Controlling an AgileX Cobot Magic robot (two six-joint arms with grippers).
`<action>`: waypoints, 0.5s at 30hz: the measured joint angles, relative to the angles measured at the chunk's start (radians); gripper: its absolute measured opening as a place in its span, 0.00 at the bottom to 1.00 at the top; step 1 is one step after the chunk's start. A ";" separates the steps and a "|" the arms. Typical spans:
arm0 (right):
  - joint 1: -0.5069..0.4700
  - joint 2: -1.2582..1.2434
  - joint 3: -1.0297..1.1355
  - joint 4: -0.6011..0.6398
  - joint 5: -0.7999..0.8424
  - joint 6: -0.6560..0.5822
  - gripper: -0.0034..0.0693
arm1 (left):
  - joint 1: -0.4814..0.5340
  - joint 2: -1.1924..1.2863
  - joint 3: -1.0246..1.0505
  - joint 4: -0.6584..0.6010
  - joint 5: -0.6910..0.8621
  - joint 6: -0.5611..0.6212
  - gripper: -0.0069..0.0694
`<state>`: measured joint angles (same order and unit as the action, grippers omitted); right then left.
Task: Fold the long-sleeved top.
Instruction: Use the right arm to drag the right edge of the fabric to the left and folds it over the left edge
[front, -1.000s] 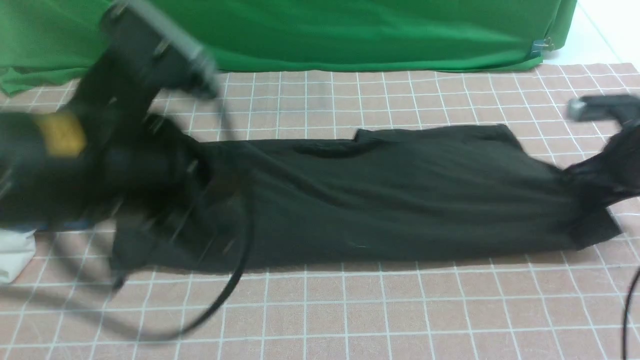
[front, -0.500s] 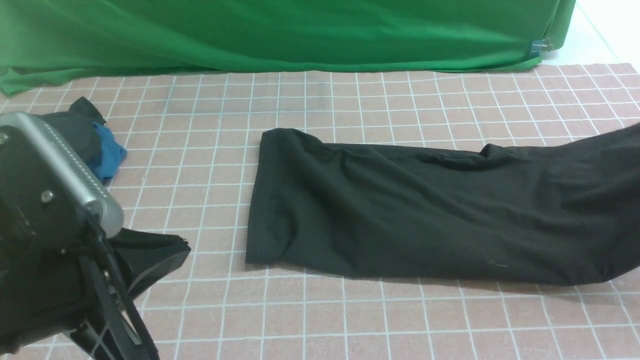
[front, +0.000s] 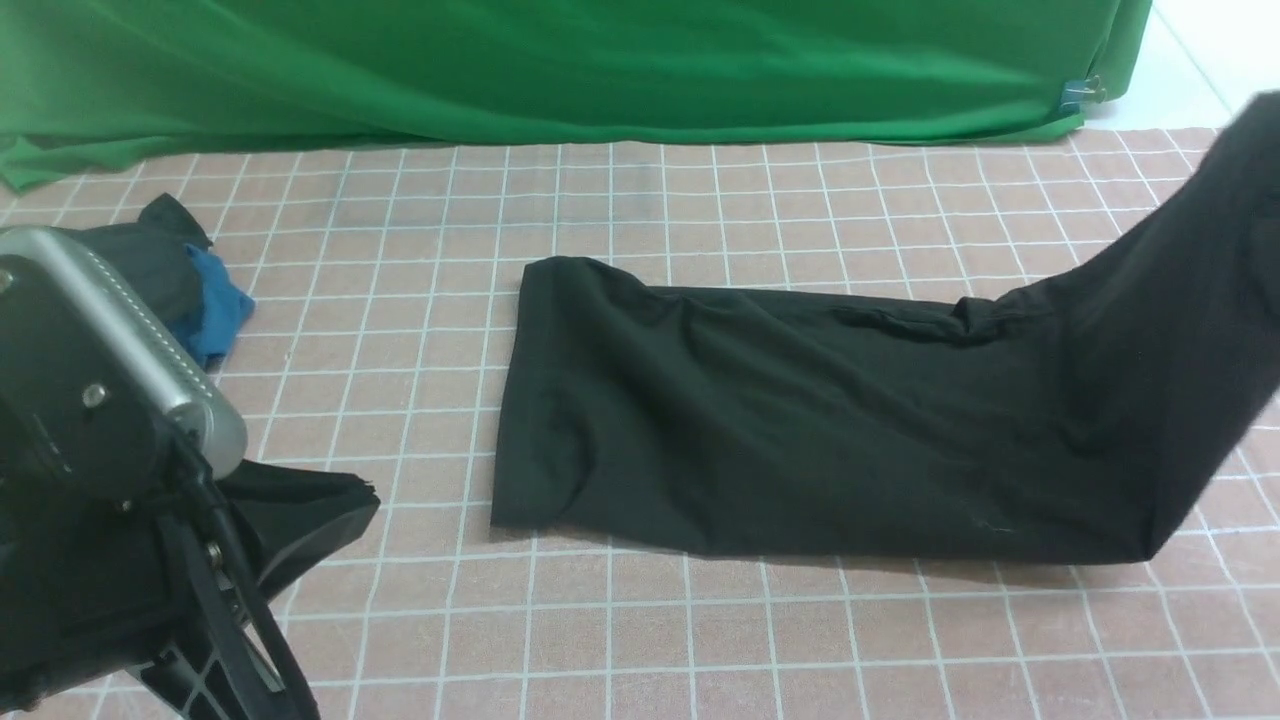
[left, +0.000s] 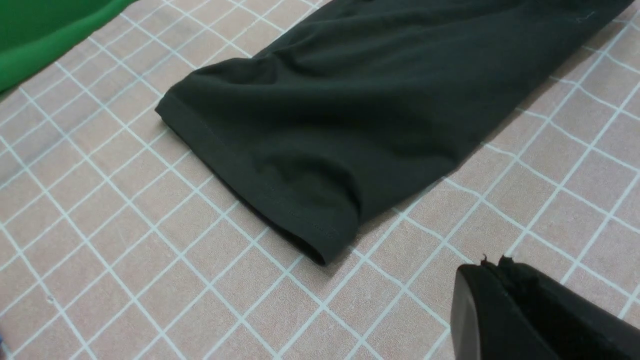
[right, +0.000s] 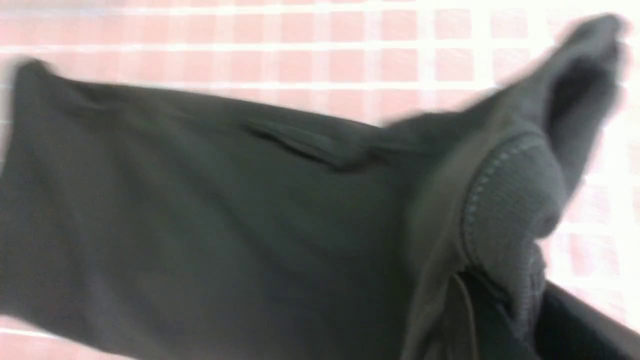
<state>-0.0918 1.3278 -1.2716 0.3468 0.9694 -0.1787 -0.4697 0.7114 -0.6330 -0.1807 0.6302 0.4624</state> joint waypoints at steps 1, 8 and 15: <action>0.019 0.000 0.000 0.063 -0.024 -0.010 0.18 | 0.000 0.000 0.000 0.000 0.000 0.000 0.11; 0.095 0.019 0.000 0.309 -0.095 -0.077 0.18 | 0.000 0.000 0.000 0.000 0.000 0.000 0.11; 0.262 0.119 -0.049 0.408 -0.174 -0.106 0.18 | 0.000 0.000 0.000 0.001 0.000 0.000 0.11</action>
<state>0.1700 1.4464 -1.3208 0.7546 0.7950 -0.2844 -0.4697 0.7114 -0.6330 -0.1799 0.6303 0.4624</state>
